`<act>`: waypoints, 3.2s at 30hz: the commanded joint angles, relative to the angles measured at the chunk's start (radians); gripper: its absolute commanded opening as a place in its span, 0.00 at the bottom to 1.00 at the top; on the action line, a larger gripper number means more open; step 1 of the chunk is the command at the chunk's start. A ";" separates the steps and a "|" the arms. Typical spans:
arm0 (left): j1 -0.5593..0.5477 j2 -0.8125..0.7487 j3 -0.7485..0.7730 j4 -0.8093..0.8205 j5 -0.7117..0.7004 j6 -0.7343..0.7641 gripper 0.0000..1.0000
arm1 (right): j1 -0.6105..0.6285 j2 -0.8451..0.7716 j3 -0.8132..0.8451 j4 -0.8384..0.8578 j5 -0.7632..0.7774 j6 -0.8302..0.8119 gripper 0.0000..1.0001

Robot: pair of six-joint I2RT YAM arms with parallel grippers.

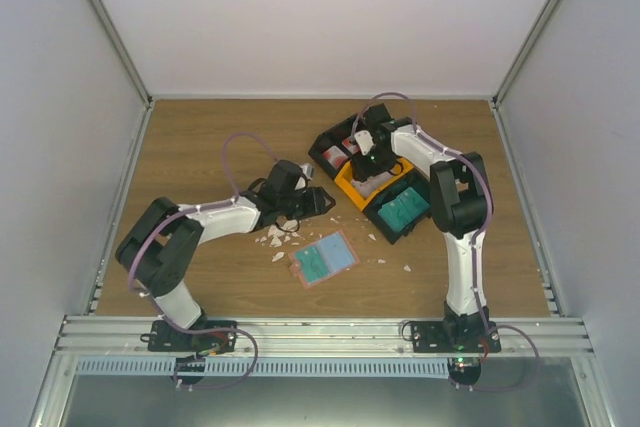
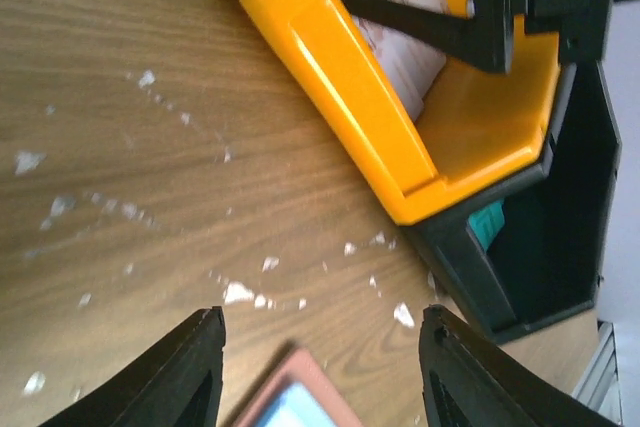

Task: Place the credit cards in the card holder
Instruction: Pick up the credit card from the storage box.

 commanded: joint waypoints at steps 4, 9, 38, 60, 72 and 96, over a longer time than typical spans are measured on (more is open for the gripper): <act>-0.011 0.165 0.136 0.121 0.002 -0.034 0.51 | -0.021 0.019 -0.013 -0.043 -0.083 -0.068 0.59; -0.017 0.276 0.224 0.119 0.001 -0.043 0.44 | -0.028 0.016 -0.026 -0.054 -0.177 -0.086 0.47; -0.030 0.449 0.392 0.045 -0.014 -0.018 0.22 | -0.031 -0.134 -0.151 -0.012 -0.267 -0.042 0.19; -0.033 0.410 0.390 0.030 -0.031 0.012 0.26 | -0.015 -0.242 -0.187 0.078 -0.140 0.014 0.00; -0.040 0.189 0.295 0.039 -0.088 0.063 0.46 | -0.019 -0.475 -0.201 0.117 -0.061 0.120 0.01; -0.100 -0.334 0.039 0.199 0.259 -0.023 0.82 | 0.002 -1.171 -0.813 0.644 -0.757 0.841 0.01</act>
